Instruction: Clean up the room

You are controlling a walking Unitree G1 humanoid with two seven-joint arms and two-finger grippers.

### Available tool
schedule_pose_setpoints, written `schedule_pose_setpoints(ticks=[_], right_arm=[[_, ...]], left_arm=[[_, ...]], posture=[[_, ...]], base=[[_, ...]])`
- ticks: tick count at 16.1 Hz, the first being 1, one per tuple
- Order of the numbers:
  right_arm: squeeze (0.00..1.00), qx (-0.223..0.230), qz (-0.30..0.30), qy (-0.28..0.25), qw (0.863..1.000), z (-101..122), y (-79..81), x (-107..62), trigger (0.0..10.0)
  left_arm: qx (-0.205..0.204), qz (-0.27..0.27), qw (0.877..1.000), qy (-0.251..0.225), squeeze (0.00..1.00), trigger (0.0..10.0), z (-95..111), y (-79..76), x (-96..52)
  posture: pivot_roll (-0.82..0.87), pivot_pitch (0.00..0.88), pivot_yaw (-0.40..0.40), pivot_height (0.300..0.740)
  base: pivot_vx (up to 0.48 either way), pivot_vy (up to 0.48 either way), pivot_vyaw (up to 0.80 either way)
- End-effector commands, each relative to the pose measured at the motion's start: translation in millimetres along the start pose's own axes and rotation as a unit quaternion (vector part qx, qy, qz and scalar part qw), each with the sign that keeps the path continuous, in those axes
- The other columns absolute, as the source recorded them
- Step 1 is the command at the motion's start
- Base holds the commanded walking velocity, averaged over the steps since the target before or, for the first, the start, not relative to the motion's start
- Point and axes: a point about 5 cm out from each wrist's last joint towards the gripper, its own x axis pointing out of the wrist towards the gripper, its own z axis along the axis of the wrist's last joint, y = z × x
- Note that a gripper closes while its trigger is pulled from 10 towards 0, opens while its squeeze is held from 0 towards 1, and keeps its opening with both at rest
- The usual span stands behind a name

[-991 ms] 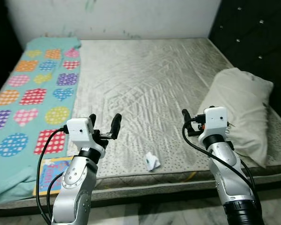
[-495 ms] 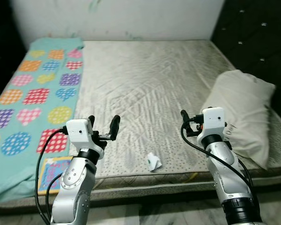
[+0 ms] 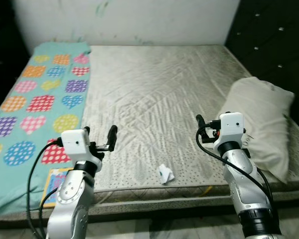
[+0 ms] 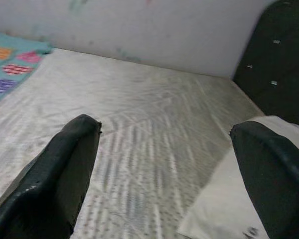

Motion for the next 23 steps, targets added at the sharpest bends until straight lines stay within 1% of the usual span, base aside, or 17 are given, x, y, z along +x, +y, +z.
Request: schedule_pose_setpoints(ticks=[1, 2, 3, 5, 6, 9, 11, 13, 16, 19, 23], right_arm=[[0.0, 0.005, 0.012, 0.0, 1.0, 1.4, 2.5, -3.6, 10.0], [0.0, 0.006, 0.018, 0.003, 1.0, 0.3, 4.0, -6.6, 10.0], [0.0, 0.009, 0.026, 0.008, 1.0, -1.7, 6.1, -11.4, 10.0], [0.0, 0.009, 0.048, 0.019, 0.999, -4.8, 10.7, -21.1, 10.0], [0.0, 0.011, 0.054, 0.019, 0.998, -2.5, 11.3, -24.0, 10.0], [0.0, 0.015, 0.075, 0.023, 0.997, -0.8, 14.2, -29.2, 10.0], [0.0, 0.012, 0.084, 0.027, 0.996, -1.0, 15.7, -32.1, 10.0], [0.0, 0.013, 0.09, 0.031, 0.995, 0.1, 16.4, -33.2, 10.0], [0.0, 0.012, 0.092, 0.035, 0.995, 0.3, 15.3, -33.1, 10.0], [0.0, 0.013, 0.097, 0.034, 0.995, 1.6, 16.7, -31.2, 10.0], [0.0, 0.012, 0.108, 0.035, 0.993, 1.8, 19.5, -30.5, 10.0]], left_arm=[[0.003, 0.007, 1.0, -0.003, 0.0, 10.0, 5.1, 1.2, -3.4], [0.003, 0.015, 1.0, -0.002, 0.0, 10.0, 6.1, 3.3, -6.1], [0.001, 0.026, 1.0, 0.0, 0.0, 10.0, 6.7, 6.1, -10.2], [-0.002, 0.043, 0.999, 0.005, 0.0, 10.0, 7.9, 8.8, -17.8], [-0.002, 0.047, 0.999, 0.007, 0.0, 10.0, 9.1, 8.6, -21.3], [-0.003, 0.056, 0.998, 0.014, 0.0, 10.0, 7.2, 11.2, -27.4], [-0.004, 0.062, 0.998, 0.017, 0.0, 10.0, 7.5, 12.3, -27.7], [-0.007, 0.062, 0.998, 0.021, 0.0, 10.0, 7.1, 11.1, -27.4], [-0.007, 0.06, 0.998, 0.025, 0.0, 10.0, 6.7, 10.7, -25.0], [-0.006, 0.062, 0.998, 0.022, 0.0, 10.0, 8.3, 11.3, -22.5], [-0.003, 0.068, 0.997, 0.02, 0.0, 10.0, 9.1, 12.0, -21.8]], posture=[[-0.03, 0.104, -0.019, 0.74], [-0.03, 0.11, -0.02, 0.74], [-0.04, 0.146, -0.025, 0.74], [-0.04, 0.183, -0.034, 0.74], [-0.04, 0.195, -0.037, 0.74], [-0.04, 0.196, -0.042, 0.74], [-0.05, 0.196, -0.04, 0.736], [-0.05, 0.203, -0.038, 0.719], [-0.05, 0.199, -0.032, 0.674], [-0.05, 0.198, -0.034, 0.649], [-0.05, 0.197, -0.038, 0.594]], base=[[0.0, 0.0, 0.0], [0.0, 0.0, 0.0], [0.0, 0.0, 0.0], [0.0, 0.0, 0.0], [0.0, 0.0, 0.0], [0.0, 0.0, 0.0], [0.0, 0.0, 0.0], [0.0, 0.0, 0.0], [0.0, 0.0, 0.0], [0.0, 0.0, 0.0], [0.0, 0.0, 0.0]])
